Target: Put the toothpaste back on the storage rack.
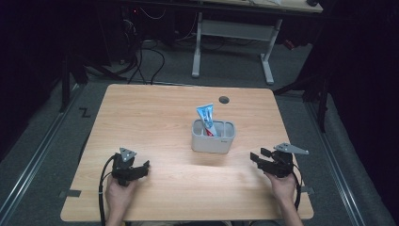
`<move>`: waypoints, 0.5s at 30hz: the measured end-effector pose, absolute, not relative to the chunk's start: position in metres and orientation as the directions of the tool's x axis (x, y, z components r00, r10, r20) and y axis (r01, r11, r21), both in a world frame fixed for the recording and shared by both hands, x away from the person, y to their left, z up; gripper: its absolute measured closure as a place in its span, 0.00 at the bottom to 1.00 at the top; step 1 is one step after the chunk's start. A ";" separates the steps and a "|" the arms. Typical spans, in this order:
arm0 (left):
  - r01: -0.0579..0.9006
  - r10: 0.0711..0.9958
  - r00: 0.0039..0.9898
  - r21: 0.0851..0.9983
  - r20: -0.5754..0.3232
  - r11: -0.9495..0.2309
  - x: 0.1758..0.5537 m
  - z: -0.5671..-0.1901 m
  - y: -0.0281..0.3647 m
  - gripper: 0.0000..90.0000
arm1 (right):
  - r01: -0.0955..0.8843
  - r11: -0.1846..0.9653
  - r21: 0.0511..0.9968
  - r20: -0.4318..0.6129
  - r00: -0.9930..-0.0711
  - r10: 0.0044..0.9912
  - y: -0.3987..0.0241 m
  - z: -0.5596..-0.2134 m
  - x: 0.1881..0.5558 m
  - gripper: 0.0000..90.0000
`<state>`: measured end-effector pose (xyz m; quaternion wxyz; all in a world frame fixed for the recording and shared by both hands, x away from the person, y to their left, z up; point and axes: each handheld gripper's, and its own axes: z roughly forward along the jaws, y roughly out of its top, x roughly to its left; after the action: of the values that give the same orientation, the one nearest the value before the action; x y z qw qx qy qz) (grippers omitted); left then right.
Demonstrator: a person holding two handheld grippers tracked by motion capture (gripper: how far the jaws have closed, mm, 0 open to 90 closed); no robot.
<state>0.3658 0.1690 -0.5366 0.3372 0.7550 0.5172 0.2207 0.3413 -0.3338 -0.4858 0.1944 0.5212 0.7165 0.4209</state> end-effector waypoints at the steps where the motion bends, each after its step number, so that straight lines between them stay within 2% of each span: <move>1: 0.632 0.930 0.367 0.737 -0.016 -0.237 0.366 -0.537 0.169 0.26 | 0.584 0.107 0.805 0.155 -0.381 0.912 -0.333 -0.487 0.342 0.47; 15: 0.633 0.930 0.367 0.737 -0.016 -0.238 0.366 -0.537 0.169 0.26 | 0.608 0.113 0.786 0.150 -0.364 0.919 -0.329 -0.504 0.346 0.46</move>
<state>0.3658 0.1690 -0.5365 0.3366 0.7552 0.5174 0.2204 0.3460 -0.3293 -0.5043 0.1929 0.5298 0.7206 0.4035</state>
